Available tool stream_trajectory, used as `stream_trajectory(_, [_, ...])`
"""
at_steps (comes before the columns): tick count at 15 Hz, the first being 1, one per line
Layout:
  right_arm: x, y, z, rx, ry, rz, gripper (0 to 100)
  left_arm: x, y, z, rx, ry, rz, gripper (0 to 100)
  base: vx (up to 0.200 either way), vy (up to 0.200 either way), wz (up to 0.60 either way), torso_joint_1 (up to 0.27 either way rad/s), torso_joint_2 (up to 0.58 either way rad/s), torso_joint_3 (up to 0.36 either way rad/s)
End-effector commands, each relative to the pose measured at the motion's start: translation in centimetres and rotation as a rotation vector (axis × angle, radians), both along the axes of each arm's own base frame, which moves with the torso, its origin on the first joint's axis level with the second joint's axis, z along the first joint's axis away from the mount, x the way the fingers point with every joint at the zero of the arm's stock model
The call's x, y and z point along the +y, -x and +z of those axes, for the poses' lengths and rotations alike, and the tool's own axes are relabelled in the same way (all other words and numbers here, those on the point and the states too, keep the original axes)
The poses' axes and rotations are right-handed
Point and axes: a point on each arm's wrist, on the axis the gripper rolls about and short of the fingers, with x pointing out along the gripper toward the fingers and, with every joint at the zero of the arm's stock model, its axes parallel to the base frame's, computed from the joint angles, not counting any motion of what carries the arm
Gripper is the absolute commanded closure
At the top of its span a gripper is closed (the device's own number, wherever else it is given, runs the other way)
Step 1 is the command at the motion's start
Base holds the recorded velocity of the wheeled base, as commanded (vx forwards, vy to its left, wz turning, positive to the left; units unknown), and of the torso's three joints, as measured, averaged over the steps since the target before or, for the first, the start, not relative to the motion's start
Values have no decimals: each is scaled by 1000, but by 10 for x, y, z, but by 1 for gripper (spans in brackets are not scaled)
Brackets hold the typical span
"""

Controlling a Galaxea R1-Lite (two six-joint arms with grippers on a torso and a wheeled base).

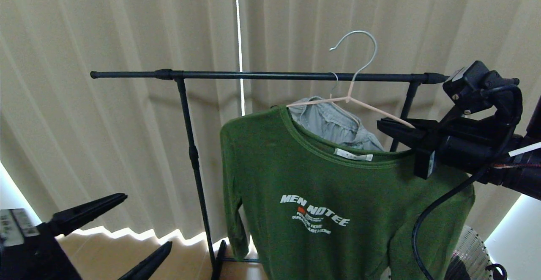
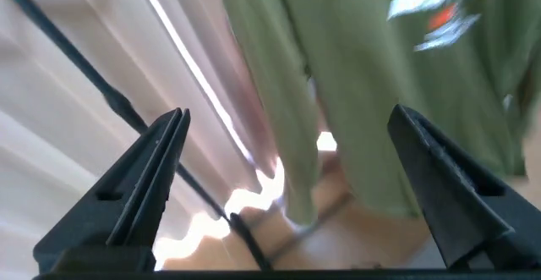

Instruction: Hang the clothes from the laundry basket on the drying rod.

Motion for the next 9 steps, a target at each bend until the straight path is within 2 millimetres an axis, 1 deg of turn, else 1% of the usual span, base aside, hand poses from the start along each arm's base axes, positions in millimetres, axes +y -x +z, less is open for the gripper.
stream_trajectory(1, [0, -1, -4, 17, 11, -15, 100, 21, 28, 11, -136, 77, 72, 0, 0, 0, 0, 0, 0, 0])
stream_trajectory(2, [0, -1, -4, 17, 11, -15, 100, 21, 28, 11, -136, 77, 72, 0, 0, 0, 0, 0, 0, 0])
stream_trajectory(3, [-1, 0, -6, 40, 27, -46, 100, 36, 42, 4, -124, 61, 194, 0, 0, 0, 0, 0, 0, 0])
stream_trajectory(4, [-3, 1, -10, 50, 38, -75, 100, 43, 54, -5, -82, 47, 273, 0, 0, 0, 0, 0, 0, 0])
stream_trajectory(5, [-4, 2, -13, 56, 44, -90, 100, 47, 63, -11, -53, 37, 319, 0, 0, 0, 0, 0, 0, 0])
stream_trajectory(6, [-7, 4, -19, 75, 62, -129, 100, 52, 80, -20, 0, 21, 405, 0, 0, 0, 0, 0, 0, 0])
stream_trajectory(7, [-7, 5, -20, 77, 64, -133, 100, 52, 82, -21, 7, 22, 416, 0, 0, 0, 0, 0, 0, 0])
stream_trajectory(8, [-9, 6, -24, 85, 78, -183, 100, 54, 108, -28, 60, 61, 505, 0, 0, 0, 0, 0, 0, 0])
stream_trajectory(9, [-10, 8, -24, 83, 76, -188, 100, 54, 119, -36, 74, 70, 524, 0, 0, 0, 0, 0, 0, 0])
